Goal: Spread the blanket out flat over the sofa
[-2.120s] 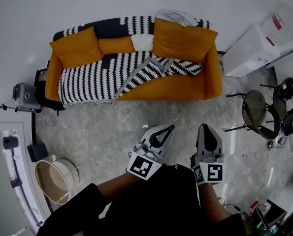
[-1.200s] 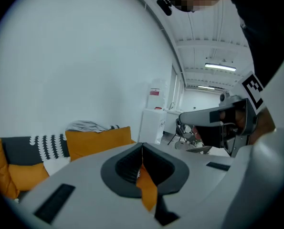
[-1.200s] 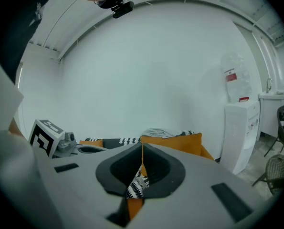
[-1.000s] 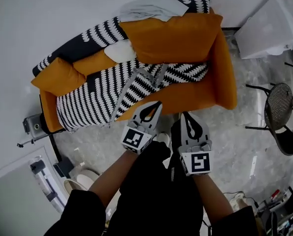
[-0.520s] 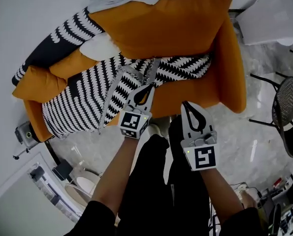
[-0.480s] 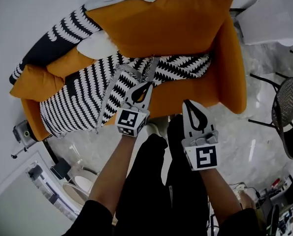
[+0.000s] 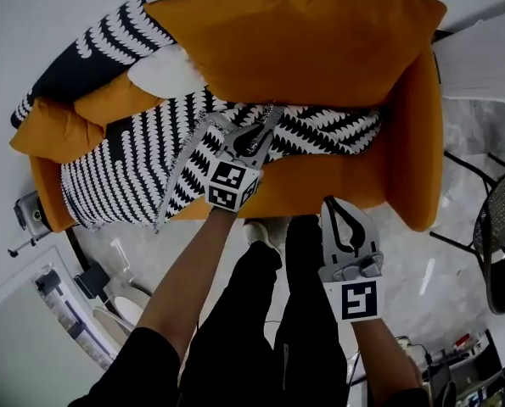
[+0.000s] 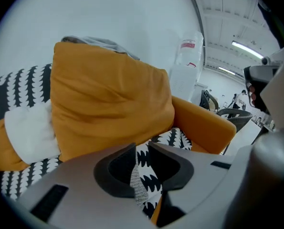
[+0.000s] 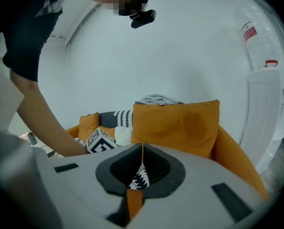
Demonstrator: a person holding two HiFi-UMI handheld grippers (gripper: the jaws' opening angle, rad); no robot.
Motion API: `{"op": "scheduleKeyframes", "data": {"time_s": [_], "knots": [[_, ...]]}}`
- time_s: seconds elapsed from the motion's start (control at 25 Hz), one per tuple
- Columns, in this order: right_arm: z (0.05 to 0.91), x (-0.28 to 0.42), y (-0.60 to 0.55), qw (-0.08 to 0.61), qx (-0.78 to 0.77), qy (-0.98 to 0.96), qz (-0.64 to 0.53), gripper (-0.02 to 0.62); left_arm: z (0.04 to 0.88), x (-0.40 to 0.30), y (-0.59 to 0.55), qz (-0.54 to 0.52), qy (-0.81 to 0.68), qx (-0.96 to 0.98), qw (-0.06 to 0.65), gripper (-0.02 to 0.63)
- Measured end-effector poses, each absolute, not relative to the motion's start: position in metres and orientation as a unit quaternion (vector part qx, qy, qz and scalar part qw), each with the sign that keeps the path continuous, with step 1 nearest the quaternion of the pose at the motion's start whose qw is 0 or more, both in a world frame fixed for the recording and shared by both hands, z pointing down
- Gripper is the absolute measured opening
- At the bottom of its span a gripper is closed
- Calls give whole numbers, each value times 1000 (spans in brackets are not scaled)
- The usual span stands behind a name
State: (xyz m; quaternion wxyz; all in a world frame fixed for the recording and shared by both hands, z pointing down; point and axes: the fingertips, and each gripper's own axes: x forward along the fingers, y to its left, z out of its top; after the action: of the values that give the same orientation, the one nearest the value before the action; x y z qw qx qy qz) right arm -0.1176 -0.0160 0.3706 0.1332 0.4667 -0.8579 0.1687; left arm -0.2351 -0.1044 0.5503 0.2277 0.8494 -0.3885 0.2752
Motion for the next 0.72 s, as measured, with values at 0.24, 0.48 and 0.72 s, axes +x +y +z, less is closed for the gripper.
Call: {"op": "scheduleKeyframes", "data": {"time_s": [0.24,0.48,0.72], "knots": [[384,-85,-20,148,477,-849,174,37,594,-244,-113,318,-390,828,247,121],[394,-63,-19,155,486,-846,154,38,629,-246,-113,348,-379,812,275,167],[399,-58,-8,177,478,-851,129,38,642,-250,-116,341,-396,797,302,175]]}}
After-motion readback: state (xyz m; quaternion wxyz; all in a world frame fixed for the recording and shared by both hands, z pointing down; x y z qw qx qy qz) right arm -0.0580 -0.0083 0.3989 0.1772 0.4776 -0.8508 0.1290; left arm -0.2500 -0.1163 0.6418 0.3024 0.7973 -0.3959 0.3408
